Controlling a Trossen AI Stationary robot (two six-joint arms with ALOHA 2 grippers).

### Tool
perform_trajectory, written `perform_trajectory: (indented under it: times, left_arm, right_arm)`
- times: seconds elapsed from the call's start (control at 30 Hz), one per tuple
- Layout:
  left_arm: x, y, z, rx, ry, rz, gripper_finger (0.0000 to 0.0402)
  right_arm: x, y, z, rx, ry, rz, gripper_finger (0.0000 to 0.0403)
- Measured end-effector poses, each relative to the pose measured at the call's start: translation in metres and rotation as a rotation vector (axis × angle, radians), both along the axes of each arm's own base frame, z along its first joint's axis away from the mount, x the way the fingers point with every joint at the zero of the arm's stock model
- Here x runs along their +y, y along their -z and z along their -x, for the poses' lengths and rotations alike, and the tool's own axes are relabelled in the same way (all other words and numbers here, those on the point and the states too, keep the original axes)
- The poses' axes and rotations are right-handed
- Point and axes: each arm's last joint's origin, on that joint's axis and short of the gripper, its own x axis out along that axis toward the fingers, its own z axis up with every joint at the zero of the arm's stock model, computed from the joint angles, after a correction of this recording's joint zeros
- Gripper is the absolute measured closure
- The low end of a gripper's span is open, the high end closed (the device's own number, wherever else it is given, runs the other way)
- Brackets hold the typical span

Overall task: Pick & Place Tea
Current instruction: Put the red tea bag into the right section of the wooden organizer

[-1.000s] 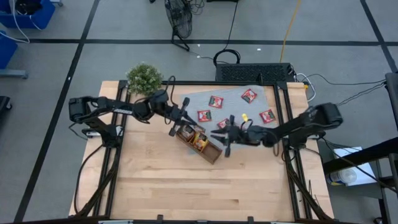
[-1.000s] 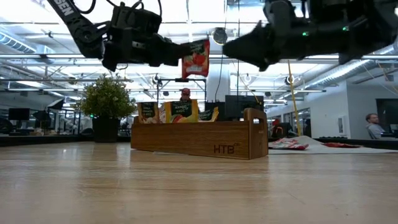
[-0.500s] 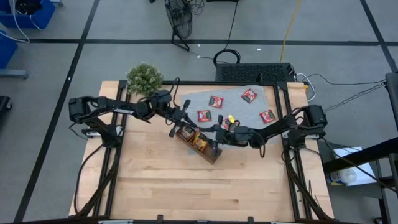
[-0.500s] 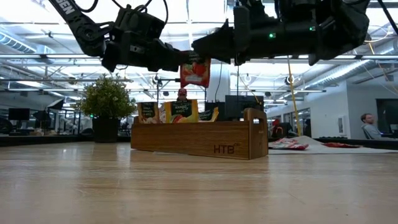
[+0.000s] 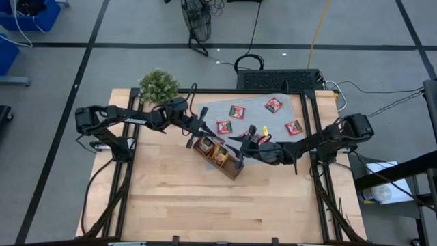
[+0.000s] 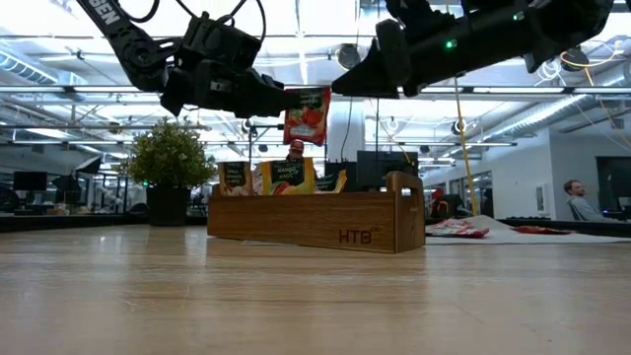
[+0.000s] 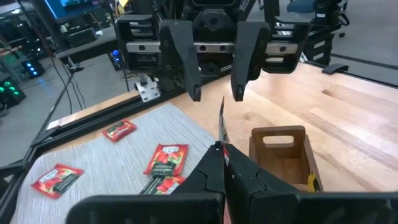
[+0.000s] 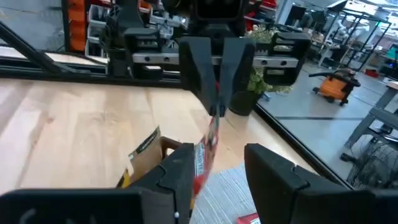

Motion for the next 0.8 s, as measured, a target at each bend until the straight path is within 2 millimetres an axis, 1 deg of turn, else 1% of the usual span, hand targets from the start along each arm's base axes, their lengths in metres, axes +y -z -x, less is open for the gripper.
perform_trajectory:
  times: [0.1, 0.27, 0.33, 0.47, 0.57, 0.7, 0.8]
  left_arm:
    - [-0.002, 0.0, -0.001, -0.001, 0.007, 0.0, 0.0401]
    - [-0.004, 0.0, -0.001, -0.002, 0.016, -0.005, 0.0401]
    - [-0.005, 0.0, -0.001, -0.002, 0.017, -0.005, 0.0401]
    - [-0.005, 0.001, -0.001, 0.004, 0.017, -0.003, 0.0401]
    - [-0.005, 0.001, -0.001, 0.005, 0.017, -0.002, 0.0401]
    - [-0.005, 0.001, -0.001, 0.01, 0.016, -0.001, 0.0401]
    - [-0.005, 0.001, -0.001, 0.014, 0.016, 0.0, 0.04]
  right_arm:
    - [-0.008, 0.001, -0.002, -0.013, -0.009, -0.026, 0.0273]
    - [-0.024, 0.01, -0.011, -0.051, -0.12, -0.133, 0.0273]
    - [-0.028, 0.014, -0.015, -0.067, -0.144, -0.143, 0.0273]
    - [-0.035, 0.021, -0.019, -0.084, -0.135, -0.138, 0.0275]
    - [-0.037, 0.021, -0.019, -0.082, -0.132, -0.128, 0.0286]
    - [-0.035, 0.018, -0.019, -0.105, -0.142, -0.108, 0.0313]
    - [-0.033, 0.014, -0.02, -0.137, -0.199, -0.114, 0.0332]
